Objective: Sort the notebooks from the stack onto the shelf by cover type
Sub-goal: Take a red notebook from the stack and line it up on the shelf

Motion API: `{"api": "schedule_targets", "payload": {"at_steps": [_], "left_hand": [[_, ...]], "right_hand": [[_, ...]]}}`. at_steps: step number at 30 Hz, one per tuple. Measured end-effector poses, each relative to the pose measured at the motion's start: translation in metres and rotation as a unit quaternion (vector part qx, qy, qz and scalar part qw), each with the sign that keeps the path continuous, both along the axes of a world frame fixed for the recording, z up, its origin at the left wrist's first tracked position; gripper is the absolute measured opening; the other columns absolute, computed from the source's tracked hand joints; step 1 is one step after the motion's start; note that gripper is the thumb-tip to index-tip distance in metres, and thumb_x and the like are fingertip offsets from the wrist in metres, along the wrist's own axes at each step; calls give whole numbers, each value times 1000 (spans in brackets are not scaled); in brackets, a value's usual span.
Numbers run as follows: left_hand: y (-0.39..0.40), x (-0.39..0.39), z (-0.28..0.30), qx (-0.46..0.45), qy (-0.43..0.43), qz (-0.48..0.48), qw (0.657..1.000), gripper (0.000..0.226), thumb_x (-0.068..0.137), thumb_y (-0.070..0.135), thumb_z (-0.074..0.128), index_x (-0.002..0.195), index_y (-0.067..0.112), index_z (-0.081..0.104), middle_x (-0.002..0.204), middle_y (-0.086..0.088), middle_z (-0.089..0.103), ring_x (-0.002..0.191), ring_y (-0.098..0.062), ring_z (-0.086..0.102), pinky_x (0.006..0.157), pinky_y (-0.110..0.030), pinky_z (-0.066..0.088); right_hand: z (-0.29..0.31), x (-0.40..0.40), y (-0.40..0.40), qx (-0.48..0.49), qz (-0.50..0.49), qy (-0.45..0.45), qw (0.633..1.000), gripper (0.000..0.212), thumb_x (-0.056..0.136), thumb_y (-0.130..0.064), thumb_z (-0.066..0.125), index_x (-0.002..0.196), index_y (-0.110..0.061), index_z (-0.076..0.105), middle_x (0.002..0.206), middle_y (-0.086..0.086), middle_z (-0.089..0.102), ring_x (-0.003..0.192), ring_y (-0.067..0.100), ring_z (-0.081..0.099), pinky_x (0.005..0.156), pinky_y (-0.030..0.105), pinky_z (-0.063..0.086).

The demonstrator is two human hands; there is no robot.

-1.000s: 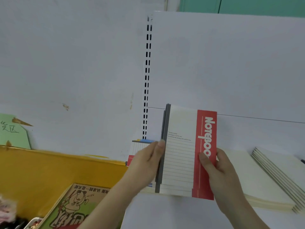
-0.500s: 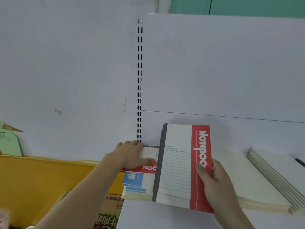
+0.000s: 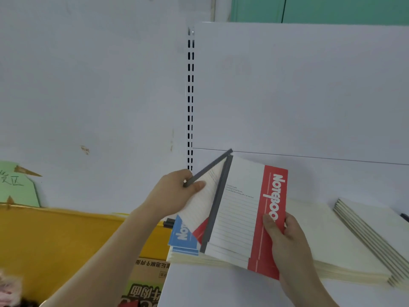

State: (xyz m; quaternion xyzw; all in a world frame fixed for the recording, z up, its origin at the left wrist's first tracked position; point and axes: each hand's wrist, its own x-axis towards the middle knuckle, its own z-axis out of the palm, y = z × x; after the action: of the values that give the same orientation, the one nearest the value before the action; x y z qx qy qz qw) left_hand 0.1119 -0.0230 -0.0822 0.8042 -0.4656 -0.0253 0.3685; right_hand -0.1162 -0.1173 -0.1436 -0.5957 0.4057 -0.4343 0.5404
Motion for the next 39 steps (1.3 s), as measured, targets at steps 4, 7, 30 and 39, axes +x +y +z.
{"api": "schedule_targets", "payload": {"at_steps": [4, 7, 30, 39], "left_hand": [[23, -38, -19, -101, 181, -53, 977, 34, 100, 50, 49, 91, 17, 53, 79, -16, 61, 65, -16, 53, 60, -31, 44], [32, -67, -36, -169, 218, -42, 960, 33, 101, 50, 44, 98, 18, 54, 88, -19, 62, 72, -19, 54, 67, -38, 51], [83, -141, -77, -226, 289, -22, 930, 31, 87, 51, 62, 105, 26, 55, 92, 11, 72, 83, -2, 70, 74, -30, 60], [76, -144, -83, -233, 275, -30, 932, 44, 82, 60, 56, 112, 28, 57, 103, 14, 71, 93, 1, 68, 76, -25, 60]], "right_hand": [[7, -1, 3, 3, 11, -69, 998, 12, 97, -37, 56, 109, -39, 56, 97, -9, 73, 86, 17, 71, 79, 44, 56], [10, -3, 5, 4, 36, -83, 996, 10, 96, -38, 57, 105, -42, 56, 93, -12, 74, 82, 13, 73, 71, 38, 56], [-12, -53, 72, -168, 158, 52, 972, 35, 94, -33, 59, 125, -34, 43, 107, -34, 61, 100, -8, 62, 79, 18, 52], [-12, -47, 91, -146, 95, 27, 984, 26, 94, -38, 57, 117, -34, 45, 101, -29, 62, 94, -13, 59, 72, 9, 49]]}}
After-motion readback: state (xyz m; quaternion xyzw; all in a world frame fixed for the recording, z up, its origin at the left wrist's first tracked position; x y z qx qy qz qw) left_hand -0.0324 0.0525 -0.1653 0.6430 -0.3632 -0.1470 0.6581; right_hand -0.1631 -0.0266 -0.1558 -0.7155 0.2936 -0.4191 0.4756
